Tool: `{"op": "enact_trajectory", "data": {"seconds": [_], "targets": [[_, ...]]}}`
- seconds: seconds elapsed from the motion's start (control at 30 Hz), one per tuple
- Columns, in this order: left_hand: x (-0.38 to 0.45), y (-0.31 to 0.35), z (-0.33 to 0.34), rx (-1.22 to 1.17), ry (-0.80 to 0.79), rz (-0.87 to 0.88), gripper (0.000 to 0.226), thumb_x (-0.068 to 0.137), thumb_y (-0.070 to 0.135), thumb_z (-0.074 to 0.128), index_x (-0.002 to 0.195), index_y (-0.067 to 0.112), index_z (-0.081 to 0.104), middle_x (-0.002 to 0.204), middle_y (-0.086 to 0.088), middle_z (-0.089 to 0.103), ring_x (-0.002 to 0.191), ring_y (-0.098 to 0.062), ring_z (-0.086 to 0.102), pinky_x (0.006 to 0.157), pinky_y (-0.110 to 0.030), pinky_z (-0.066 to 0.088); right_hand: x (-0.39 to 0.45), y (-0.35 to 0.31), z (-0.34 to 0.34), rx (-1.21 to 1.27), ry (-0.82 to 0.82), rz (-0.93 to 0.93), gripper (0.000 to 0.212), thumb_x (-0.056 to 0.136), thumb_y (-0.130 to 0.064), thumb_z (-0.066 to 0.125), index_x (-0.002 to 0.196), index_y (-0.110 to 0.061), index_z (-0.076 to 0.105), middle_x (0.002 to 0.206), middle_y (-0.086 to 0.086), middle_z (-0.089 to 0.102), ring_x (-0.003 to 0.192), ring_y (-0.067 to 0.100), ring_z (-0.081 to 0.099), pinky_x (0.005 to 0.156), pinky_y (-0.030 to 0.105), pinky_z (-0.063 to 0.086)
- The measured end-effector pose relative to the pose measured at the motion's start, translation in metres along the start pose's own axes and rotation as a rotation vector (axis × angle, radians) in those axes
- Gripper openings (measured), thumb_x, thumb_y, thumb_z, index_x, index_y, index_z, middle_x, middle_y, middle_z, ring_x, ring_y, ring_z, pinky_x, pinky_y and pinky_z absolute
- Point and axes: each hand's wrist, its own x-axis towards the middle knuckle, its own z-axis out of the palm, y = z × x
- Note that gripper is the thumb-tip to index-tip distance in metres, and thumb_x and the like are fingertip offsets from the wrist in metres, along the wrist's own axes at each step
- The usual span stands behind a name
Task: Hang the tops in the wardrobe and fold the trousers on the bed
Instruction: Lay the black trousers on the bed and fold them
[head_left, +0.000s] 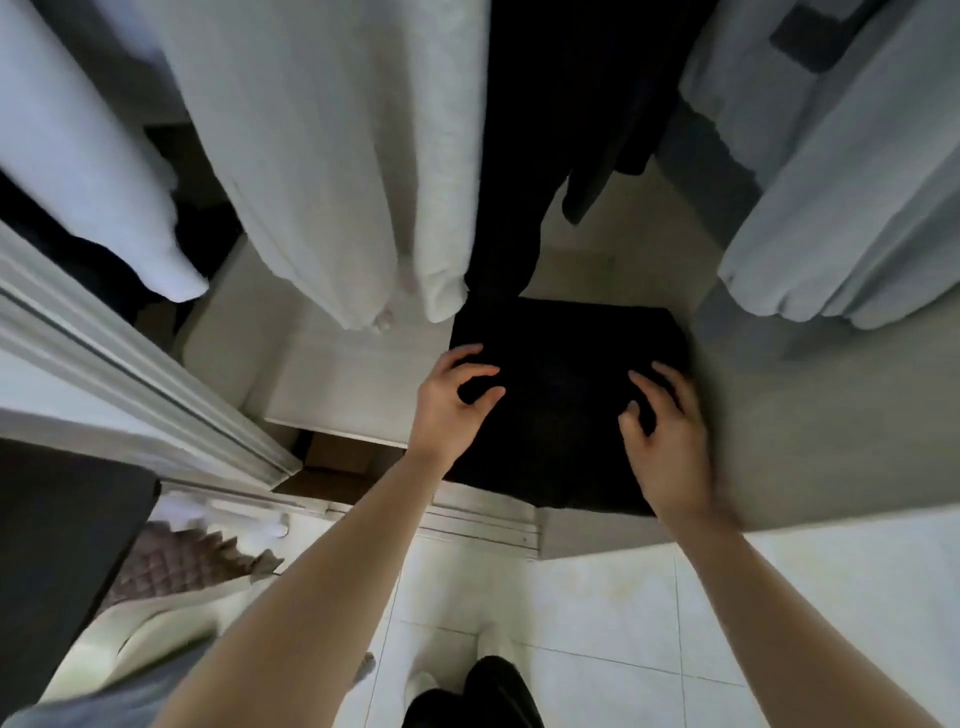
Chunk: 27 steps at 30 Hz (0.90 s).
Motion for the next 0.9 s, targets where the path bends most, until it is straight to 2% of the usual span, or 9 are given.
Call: {"op": "enact_trajectory", "data": {"seconds": [0.17,0.27,0.33,0.5,0.57,0.63,0.7,0.8,0.9], "targets": [[0.065,-0.047,0.031,0.043,0.042,0.027,0.025,0.083,0.019,0.077,0.108,0.015,0.074,0.127,-0.003,0.059,0.12,-0.013,0.056,0.107,-0.017,0.039,0.046,0.028,0.062,-0.011,0.019,0.02,0.033,0.095,-0.012,0.052,0.127,-0.01,0.06,0.141,0.012,0.045,0.124,0.028,0.05,0.106,0.035,0.039],[0.071,-0.084,0.048,0.079,-0.037,-0.028,0.027,0.089,0.019,0.07,0.116,0.015,0.07,0.139,0.0,0.054,0.127,-0.014,0.052,0.102,-0.001,0.028,0.052,0.056,0.097,-0.087,-0.097,-0.044,0.038,0.096,-0.015,0.051,0.134,-0.012,0.054,0.147,0.012,0.039,0.125,0.032,0.048,0.101,0.048,0.043],[0.067,-0.098,0.058,0.096,-0.097,-0.072,0.029,0.095,0.021,0.062,0.124,0.018,0.065,0.147,0.004,0.047,0.132,-0.013,0.046,0.102,-0.003,0.027,0.053,0.069,0.111,-0.112,-0.147,-0.044,0.04,0.098,-0.017,0.049,0.138,-0.014,0.051,0.15,0.01,0.035,0.125,0.031,0.049,0.099,0.047,0.045],[0.074,-0.098,0.059,0.206,-0.199,0.0,0.041,0.101,0.025,0.05,0.142,0.021,0.048,0.155,0.002,0.033,0.136,-0.02,0.042,0.11,-0.033,0.038,0.054,0.066,0.113,-0.133,-0.132,0.011,0.042,0.097,-0.019,0.047,0.139,-0.019,0.048,0.153,0.004,0.031,0.117,0.032,0.054,0.094,0.042,0.049],[0.08,-0.094,0.056,0.184,-0.207,-0.049,0.045,0.099,0.025,0.054,0.143,0.02,0.047,0.155,0.0,0.033,0.139,-0.019,0.038,0.113,-0.026,0.032,0.063,0.059,0.11,-0.036,-0.111,0.08,0.041,0.092,-0.012,0.052,0.133,-0.015,0.054,0.149,0.005,0.036,0.12,0.029,0.052,0.103,0.032,0.042],[0.084,-0.087,0.053,0.145,-0.122,-0.069,0.041,0.094,0.02,0.064,0.134,0.018,0.058,0.15,-0.004,0.041,0.137,-0.017,0.04,0.108,-0.009,0.024,0.077,0.045,0.103,0.061,-0.009,0.145,0.035,0.083,0.0,0.055,0.115,-0.007,0.065,0.137,0.01,0.049,0.119,0.026,0.054,0.101,0.007,0.03],[0.086,-0.071,0.048,0.108,0.044,0.028,0.03,0.087,0.011,0.071,0.118,0.011,0.07,0.137,-0.005,0.053,0.128,-0.011,0.047,0.103,0.0,0.024,0.087,0.026,0.092,0.126,0.122,0.093,0.032,0.076,0.006,0.052,0.102,-0.004,0.069,0.124,0.013,0.057,0.112,0.027,0.057,0.096,-0.001,0.027],[0.087,-0.044,0.041,0.042,0.317,0.233,0.02,0.085,0.002,0.071,0.104,-0.002,0.071,0.107,0.007,0.057,0.107,0.001,0.053,0.095,0.0,0.033,0.092,0.006,0.073,0.155,0.336,-0.072,0.037,0.075,0.005,0.048,0.105,-0.004,0.069,0.118,0.013,0.059,0.11,0.027,0.059,0.101,0.02,0.041],[0.082,-0.043,0.039,0.033,0.347,0.301,0.02,0.087,0.003,0.07,0.106,-0.002,0.07,0.11,0.007,0.055,0.11,0.006,0.048,0.099,-0.007,0.036,0.08,0.013,0.068,0.111,0.4,-0.09,0.041,0.078,0.002,0.049,0.114,-0.003,0.066,0.122,0.014,0.057,0.113,0.029,0.057,0.101,0.035,0.044]]}}
